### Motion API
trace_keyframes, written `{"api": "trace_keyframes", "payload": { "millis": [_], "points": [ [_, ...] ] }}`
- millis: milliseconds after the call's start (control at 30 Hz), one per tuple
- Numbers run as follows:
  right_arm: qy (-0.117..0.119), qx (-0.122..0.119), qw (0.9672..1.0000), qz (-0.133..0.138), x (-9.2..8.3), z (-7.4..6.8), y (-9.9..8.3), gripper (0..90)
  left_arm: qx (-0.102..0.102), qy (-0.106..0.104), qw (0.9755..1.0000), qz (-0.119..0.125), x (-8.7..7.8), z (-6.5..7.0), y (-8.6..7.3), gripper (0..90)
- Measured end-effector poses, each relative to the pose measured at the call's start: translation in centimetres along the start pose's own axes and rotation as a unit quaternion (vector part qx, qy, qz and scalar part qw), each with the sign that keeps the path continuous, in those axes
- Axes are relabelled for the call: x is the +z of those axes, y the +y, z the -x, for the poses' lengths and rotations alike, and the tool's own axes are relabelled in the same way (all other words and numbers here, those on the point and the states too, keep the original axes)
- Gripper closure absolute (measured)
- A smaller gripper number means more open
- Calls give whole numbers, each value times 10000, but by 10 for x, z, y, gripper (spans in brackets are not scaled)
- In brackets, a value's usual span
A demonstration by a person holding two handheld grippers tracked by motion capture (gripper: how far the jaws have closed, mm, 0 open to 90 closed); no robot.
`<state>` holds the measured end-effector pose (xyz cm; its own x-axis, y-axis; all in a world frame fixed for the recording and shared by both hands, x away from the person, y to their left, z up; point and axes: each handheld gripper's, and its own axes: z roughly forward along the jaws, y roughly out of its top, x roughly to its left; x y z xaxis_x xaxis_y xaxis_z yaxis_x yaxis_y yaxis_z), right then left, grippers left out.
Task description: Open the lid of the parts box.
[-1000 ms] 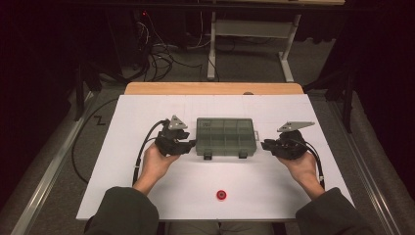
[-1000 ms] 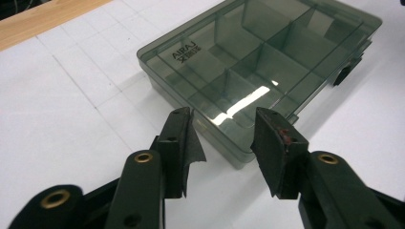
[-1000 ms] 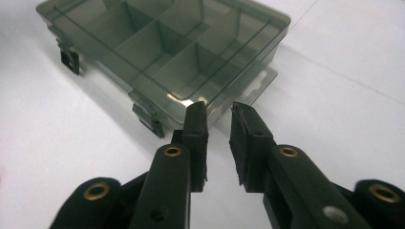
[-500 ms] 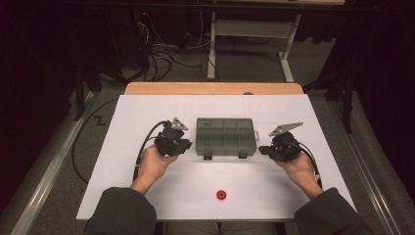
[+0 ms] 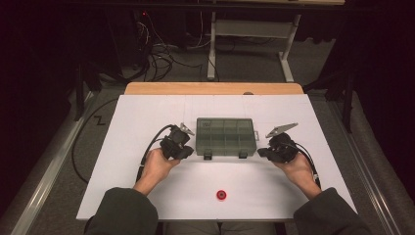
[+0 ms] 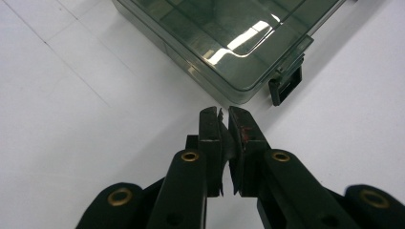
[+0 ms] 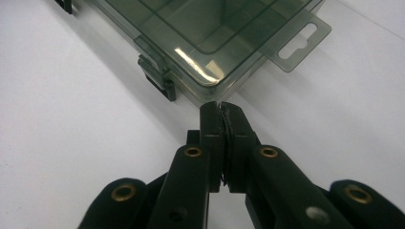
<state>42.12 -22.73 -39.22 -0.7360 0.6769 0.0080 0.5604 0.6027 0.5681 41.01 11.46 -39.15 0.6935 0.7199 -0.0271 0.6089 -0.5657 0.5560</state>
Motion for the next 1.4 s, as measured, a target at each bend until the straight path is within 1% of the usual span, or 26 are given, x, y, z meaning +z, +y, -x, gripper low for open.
{"api": "trace_keyframes", "payload": {
  "millis": [167,333,533,633,767,833,867,967,1000,1100,1133,1167,1233,1333,1400],
  "points": [
    [19,-5,10000,23,2,-1,1,898,-24,-16,10000,-8,3,0,0,837],
    [4,-98,9999,-22,4,-3,2,898,-20,-18,10000,24,4,1,1,836],
    [11,-38,10000,-1,4,-2,2,898,0,-36,10000,36,5,3,1,834],
    [-4,-58,10000,31,4,-2,2,898,24,-35,10000,71,3,4,2,832],
    [-9,-33,9999,96,1,-3,2,891,30,-48,9998,176,0,4,2,824],
    [4,-31,9999,150,0,-2,2,887,73,-13,9997,221,-1,5,2,824],
    [1,-51,9998,187,-1,-2,2,886,76,-5,9997,231,-2,5,2,823],
    [2,-10,9997,260,-2,-3,4,880,68,23,9996,291,-3,7,2,817],
    [4,-53,9996,280,-3,-3,4,879,79,30,9995,303,-3,7,3,814],
    [0,-74,9994,339,-4,-4,5,875,51,42,9995,324,-4,6,4,796],
    [-3,-30,9994,348,-5,-4,5,871,48,57,9994,339,-4,7,4,785],
    [5,-49,9993,376,-6,-3,5,870,46,73,9993,355,-4,7,5,772],
    [23,0,9990,436,-8,-2,5,869,50,92,9993,357,-4,7,6,752],
    [18,2,9987,504,-10,-2,7,869,14,125,9991,399,-3,8,7,703],
    [2,31,9986,530,-11,-2,8,865,-27,123,9988,469,-3,8,7,643]
  ]
}}
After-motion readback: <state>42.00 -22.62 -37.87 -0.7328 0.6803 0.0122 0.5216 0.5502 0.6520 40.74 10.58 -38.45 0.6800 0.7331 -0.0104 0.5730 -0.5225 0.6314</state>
